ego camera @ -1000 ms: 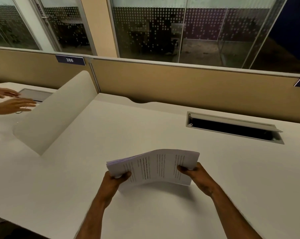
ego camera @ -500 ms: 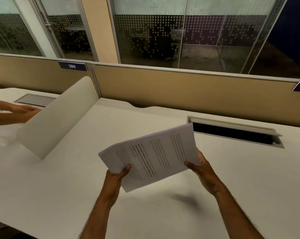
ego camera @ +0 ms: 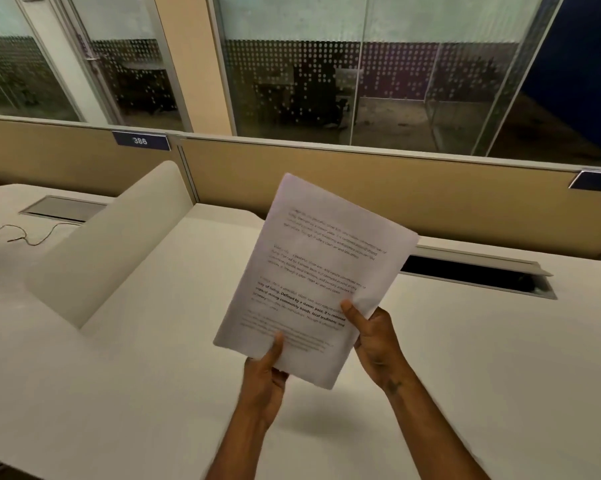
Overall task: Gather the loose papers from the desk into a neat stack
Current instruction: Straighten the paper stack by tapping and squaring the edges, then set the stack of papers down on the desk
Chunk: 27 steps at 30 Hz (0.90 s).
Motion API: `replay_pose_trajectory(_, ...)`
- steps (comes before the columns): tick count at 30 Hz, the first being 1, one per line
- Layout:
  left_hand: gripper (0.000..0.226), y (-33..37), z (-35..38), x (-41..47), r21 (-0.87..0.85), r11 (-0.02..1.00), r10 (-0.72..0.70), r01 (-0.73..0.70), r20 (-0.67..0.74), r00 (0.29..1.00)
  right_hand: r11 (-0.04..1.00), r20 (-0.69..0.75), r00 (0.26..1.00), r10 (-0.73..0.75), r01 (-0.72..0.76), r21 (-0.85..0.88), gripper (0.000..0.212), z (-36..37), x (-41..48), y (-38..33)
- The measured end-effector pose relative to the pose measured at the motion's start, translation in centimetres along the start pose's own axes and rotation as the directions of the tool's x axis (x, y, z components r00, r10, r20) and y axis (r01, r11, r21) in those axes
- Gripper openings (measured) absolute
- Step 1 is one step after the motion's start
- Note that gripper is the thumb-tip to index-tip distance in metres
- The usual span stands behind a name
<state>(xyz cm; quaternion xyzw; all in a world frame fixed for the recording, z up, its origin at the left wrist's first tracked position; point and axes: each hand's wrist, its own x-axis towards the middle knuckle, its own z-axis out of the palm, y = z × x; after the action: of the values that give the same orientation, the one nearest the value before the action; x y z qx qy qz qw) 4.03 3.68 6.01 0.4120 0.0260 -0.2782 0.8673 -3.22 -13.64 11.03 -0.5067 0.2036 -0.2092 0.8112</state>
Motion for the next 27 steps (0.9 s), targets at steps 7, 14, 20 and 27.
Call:
replay_pose_trajectory(7,0.094,9.2,-2.9,3.5,0.629,0.75,0.179,-0.203,0.101,0.979,0.959,0.082,0.996,0.034,-0.01,-0.283,0.027,-2.1,0.3,-1.2)
replay_pose_trajectory(14,0.022,8.1,0.2,3.7,0.582,0.766,0.132,-0.274,0.274,0.953,0.928,0.117,0.991,0.062,-0.014,-0.373,0.027,-1.8,0.6,-0.4)
replay_pose_trajectory(20,0.029,5.0,-1.9,3.2,0.62,0.762,0.103,-0.184,0.165,0.981,0.913,0.088,0.986,0.145,-0.099,-0.396,0.033,-3.4,0.3,3.1)
replay_pose_trajectory(27,0.029,-0.8,-6.1,2.8,0.662,0.75,0.044,-0.007,-0.04,0.998,0.857,0.016,0.964,0.264,-0.227,-0.463,0.021,-5.3,0.0,8.6)
